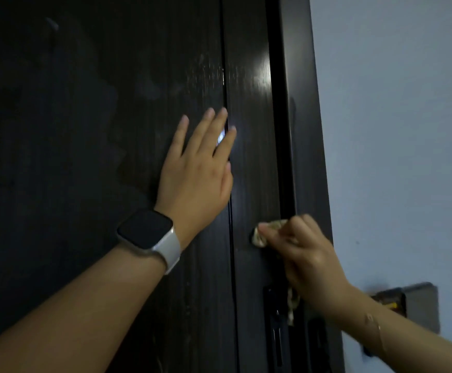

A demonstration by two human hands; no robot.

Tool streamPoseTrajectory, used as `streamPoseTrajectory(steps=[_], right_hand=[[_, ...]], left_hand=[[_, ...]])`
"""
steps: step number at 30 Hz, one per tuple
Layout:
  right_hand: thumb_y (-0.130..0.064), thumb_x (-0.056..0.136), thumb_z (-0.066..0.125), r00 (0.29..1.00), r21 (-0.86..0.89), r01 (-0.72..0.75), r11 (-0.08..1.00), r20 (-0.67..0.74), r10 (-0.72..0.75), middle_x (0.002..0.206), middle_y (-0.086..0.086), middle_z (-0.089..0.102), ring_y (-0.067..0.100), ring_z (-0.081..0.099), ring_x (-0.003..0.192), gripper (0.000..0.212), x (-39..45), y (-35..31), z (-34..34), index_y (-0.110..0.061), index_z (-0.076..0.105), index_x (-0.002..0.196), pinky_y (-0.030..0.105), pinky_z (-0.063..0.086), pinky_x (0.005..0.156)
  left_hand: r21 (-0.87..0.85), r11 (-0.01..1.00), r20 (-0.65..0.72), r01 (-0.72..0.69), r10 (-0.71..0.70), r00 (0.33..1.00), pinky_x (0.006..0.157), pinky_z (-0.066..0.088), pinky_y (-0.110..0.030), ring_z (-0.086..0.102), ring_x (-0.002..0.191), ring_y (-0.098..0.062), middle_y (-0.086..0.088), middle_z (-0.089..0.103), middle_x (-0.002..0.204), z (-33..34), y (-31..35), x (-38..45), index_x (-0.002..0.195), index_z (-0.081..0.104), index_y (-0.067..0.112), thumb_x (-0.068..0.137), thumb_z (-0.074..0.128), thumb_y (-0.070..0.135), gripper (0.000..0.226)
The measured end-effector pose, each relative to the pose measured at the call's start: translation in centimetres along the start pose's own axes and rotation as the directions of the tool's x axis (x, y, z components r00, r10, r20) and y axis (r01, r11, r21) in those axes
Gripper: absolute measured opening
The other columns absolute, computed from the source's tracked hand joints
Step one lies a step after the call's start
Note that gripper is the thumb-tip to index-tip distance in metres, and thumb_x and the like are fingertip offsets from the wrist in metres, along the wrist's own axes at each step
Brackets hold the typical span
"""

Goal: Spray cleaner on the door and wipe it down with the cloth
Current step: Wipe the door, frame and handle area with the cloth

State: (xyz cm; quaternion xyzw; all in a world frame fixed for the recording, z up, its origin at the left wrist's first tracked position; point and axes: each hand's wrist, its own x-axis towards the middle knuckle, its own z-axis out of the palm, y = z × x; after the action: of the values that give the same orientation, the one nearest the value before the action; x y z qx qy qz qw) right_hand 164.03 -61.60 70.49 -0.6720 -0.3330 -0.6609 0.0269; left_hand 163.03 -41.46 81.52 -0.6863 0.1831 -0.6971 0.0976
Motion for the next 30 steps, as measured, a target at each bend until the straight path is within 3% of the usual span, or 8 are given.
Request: streamPoseTrajectory(steps=[5,10,14,17,21,24,27,30], right_hand=[[0.021,0.069,0.066,0.993,0.042,-0.039,0.998,0.112,0.034,0.092,0.000,0.041,0.019,0.044,0.081,0.055,-4.8,-2.0,0.3,-0.001,0.066,0.120,0.038,0.048,0.052],[0.008,0.081,0.066,0.994,0.054,-0.040,0.998,0.101,0.034,0.085,0.008,0.049,0.024,0.049,0.077,0.035,-1.2,-2.6,-0.6,-0.007,0.071,0.112,0.033,0.048,0.056],[-0.009,0.092,0.063,0.987,-0.015,-0.142,0.990,-0.072,0.141,0.085,0.009,0.049,0.015,0.043,0.077,0.019,7.5,-2.3,0.2,-0.010,0.073,0.107,0.032,0.045,0.060],[-0.011,0.095,0.060,0.966,-0.026,-0.211,0.977,-0.158,0.205,0.085,0.008,0.048,0.015,0.044,0.078,0.018,7.7,-3.2,1.4,-0.009,0.073,0.108,0.029,0.043,0.061],[-0.007,0.096,0.053,0.981,0.072,-0.189,0.979,-0.022,0.191,0.094,0.002,0.047,0.009,0.041,0.085,0.023,-2.4,-7.5,1.9,-0.010,0.068,0.113,0.016,0.037,0.071],[0.001,0.089,0.060,0.987,0.063,-0.135,0.989,0.092,0.129,0.096,0.004,0.047,0.020,0.050,0.085,0.034,-7.9,-9.6,1.9,-0.003,0.064,0.123,0.032,0.047,0.068],[-0.002,0.089,0.055,0.988,0.031,-0.127,0.991,0.094,0.124,0.093,0.005,0.047,0.019,0.047,0.083,0.031,-6.8,-9.4,1.7,0.000,0.067,0.118,0.025,0.039,0.068],[0.001,0.089,0.057,0.983,-0.043,-0.182,0.982,-0.011,0.181,0.087,0.007,0.049,0.017,0.045,0.079,0.027,-1.5,-7.8,1.7,-0.005,0.071,0.112,0.023,0.036,0.065]], left_hand=[[-0.077,0.989,0.099,0.125,-0.117,0.988,0.119,0.015,-0.049,0.018,0.147,-0.023,-0.009,0.022,0.159,-1.0,2.1,-8.4,0.149,0.033,0.011,0.096,0.036,0.029,0.056],[-0.069,0.990,0.149,0.121,-0.110,0.983,0.120,0.014,-0.048,0.017,0.148,-0.023,-0.008,0.020,0.160,-1.8,1.5,-12.7,0.149,0.031,0.009,0.098,0.035,0.028,0.055],[-0.075,0.991,0.144,0.110,-0.099,0.985,0.119,0.017,-0.050,0.018,0.148,-0.024,-0.009,0.022,0.159,-1.6,1.5,-12.8,0.150,0.030,0.008,0.099,0.035,0.028,0.055],[-0.092,0.990,0.137,0.106,-0.092,0.986,0.120,0.014,-0.049,0.017,0.148,-0.024,-0.009,0.021,0.160,-1.5,1.4,-13.0,0.150,0.029,0.009,0.099,0.035,0.028,0.055],[-0.117,0.987,0.123,0.107,-0.093,0.988,0.120,0.012,-0.048,0.016,0.148,-0.023,-0.009,0.021,0.159,-1.4,1.3,-13.0,0.150,0.029,0.008,0.099,0.036,0.026,0.054],[-0.118,0.987,0.124,0.112,-0.097,0.988,0.120,0.010,-0.048,0.015,0.148,-0.023,-0.009,0.021,0.159,-1.4,1.4,-13.0,0.150,0.029,0.008,0.100,0.035,0.027,0.054],[-0.120,0.987,0.116,0.103,-0.089,0.989,0.120,0.011,-0.049,0.015,0.148,-0.025,-0.010,0.021,0.159,-1.4,1.3,-13.0,0.150,0.029,0.007,0.100,0.036,0.027,0.055],[-0.120,0.988,0.115,0.094,-0.080,0.990,0.120,0.011,-0.049,0.015,0.148,-0.025,-0.011,0.020,0.160,-1.4,1.2,-13.0,0.150,0.028,0.007,0.100,0.034,0.028,0.055]])
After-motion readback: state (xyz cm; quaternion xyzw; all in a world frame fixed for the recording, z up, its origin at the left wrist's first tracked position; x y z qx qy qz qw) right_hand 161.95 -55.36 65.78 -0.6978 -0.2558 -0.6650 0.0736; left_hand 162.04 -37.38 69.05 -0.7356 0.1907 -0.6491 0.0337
